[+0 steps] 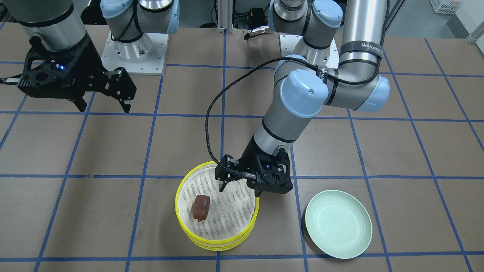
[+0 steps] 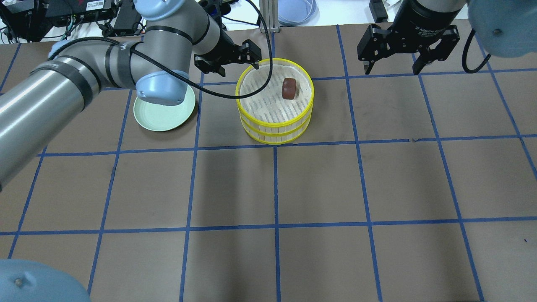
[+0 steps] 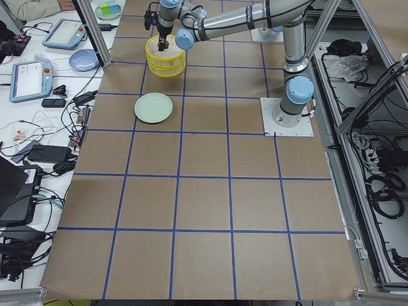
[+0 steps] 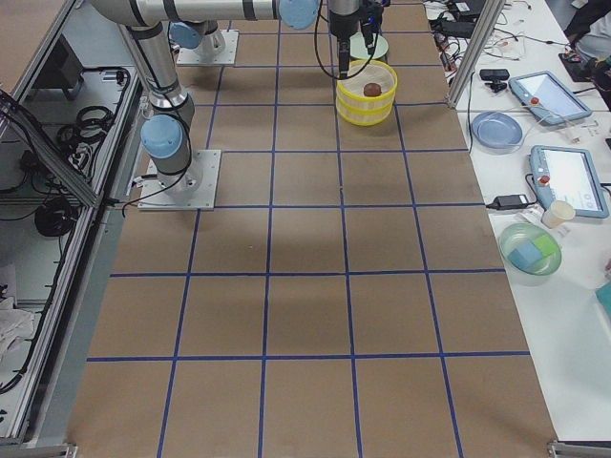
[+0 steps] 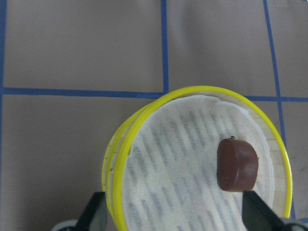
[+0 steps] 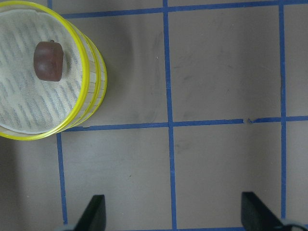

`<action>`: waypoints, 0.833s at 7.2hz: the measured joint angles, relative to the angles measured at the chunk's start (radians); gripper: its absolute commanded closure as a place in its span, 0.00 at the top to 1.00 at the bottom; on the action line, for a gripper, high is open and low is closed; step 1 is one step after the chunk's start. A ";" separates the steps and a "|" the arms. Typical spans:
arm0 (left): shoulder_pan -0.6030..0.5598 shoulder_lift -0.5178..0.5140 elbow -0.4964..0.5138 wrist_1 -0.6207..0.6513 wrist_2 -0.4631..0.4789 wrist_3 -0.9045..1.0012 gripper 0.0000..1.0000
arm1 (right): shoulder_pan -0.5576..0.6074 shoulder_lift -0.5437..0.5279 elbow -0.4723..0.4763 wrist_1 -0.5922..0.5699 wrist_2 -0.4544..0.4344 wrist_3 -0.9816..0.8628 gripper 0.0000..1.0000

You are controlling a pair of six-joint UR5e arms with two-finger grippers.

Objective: Stack buns with steamer

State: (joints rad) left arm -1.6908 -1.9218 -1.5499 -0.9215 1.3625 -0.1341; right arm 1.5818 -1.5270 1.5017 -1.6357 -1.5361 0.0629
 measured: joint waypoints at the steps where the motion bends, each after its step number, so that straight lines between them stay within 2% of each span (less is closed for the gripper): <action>1: 0.037 0.033 0.021 -0.095 0.060 0.081 1.00 | 0.024 0.000 0.000 -0.003 -0.002 0.025 1.00; 3: 0.119 0.104 0.042 -0.269 0.161 0.198 1.00 | 0.052 0.004 -0.001 -0.012 -0.025 0.030 1.00; 6: 0.221 0.201 0.045 -0.485 0.185 0.282 1.00 | 0.049 0.007 -0.002 -0.029 -0.052 -0.016 1.00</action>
State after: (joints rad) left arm -1.4701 -1.7211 -1.5050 -1.4068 1.5472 0.1475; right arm 1.6307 -1.5199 1.4993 -1.6649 -1.5883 0.0473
